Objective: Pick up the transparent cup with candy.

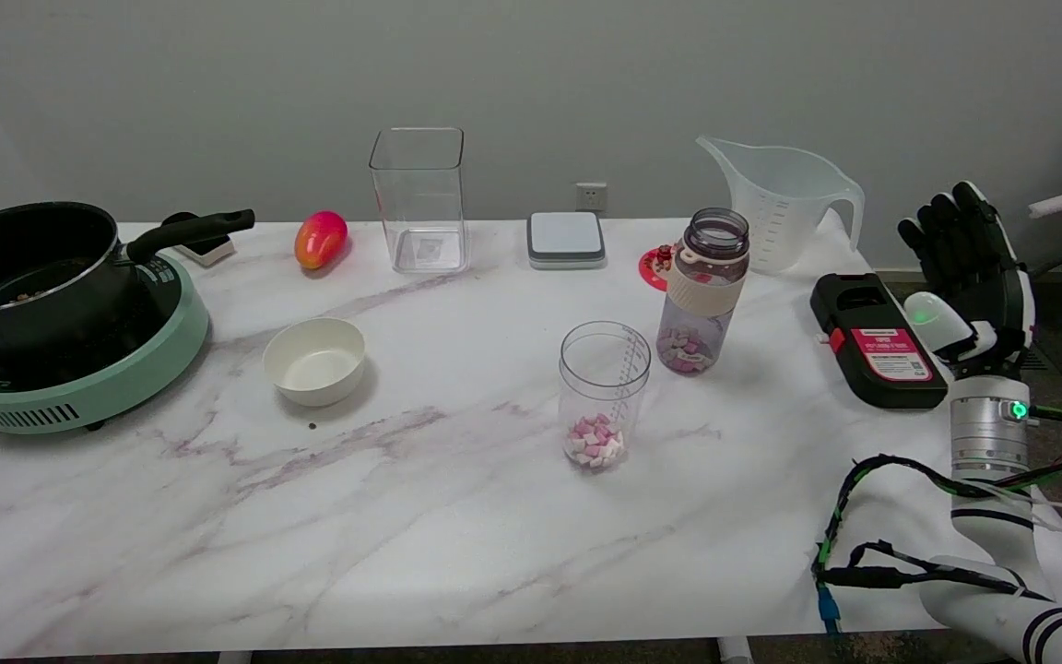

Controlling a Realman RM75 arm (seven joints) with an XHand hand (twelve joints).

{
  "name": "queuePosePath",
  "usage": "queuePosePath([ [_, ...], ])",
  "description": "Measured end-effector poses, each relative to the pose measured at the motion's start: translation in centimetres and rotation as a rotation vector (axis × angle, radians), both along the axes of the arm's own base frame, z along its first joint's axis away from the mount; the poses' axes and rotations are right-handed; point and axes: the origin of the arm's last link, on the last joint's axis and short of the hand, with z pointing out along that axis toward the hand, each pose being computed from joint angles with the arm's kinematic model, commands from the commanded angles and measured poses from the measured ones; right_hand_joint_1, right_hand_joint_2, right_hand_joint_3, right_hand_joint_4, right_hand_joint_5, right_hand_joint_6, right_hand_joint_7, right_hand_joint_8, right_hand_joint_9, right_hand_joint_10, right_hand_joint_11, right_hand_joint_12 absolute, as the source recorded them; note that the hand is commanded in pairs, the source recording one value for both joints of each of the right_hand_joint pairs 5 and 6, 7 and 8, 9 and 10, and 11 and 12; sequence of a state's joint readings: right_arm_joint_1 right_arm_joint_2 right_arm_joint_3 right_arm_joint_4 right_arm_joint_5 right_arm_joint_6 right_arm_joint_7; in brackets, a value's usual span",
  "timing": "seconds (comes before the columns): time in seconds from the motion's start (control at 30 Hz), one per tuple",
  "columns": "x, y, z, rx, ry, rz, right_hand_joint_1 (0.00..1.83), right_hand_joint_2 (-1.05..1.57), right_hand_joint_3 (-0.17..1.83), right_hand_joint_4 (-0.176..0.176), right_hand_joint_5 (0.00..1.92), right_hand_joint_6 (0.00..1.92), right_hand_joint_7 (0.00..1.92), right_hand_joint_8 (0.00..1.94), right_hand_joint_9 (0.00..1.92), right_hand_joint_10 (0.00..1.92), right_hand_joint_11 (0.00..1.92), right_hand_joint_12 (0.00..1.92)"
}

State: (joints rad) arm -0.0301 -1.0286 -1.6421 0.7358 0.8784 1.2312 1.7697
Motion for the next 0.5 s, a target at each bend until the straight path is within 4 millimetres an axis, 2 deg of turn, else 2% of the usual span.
queuePosePath([
  [0.33, -0.4, 0.1, -1.3, 0.044, -0.018, 0.011, 1.20, -0.40, 1.16, 0.000, 0.35, 0.35, 0.41, 0.41, 0.41, 0.41, 0.52, 0.52],
  [0.43, -0.5, 0.2, -1.6, 0.052, -0.024, 0.011, 1.23, -0.30, 1.03, 0.000, 0.38, 0.38, 0.43, 0.43, 0.45, 0.45, 0.55, 0.55],
  [0.5, -0.6, 0.3, -1.8, 0.058, -0.026, 0.011, 1.27, -0.29, 1.05, 0.000, 0.40, 0.40, 0.44, 0.44, 0.47, 0.47, 0.57, 0.57],
])
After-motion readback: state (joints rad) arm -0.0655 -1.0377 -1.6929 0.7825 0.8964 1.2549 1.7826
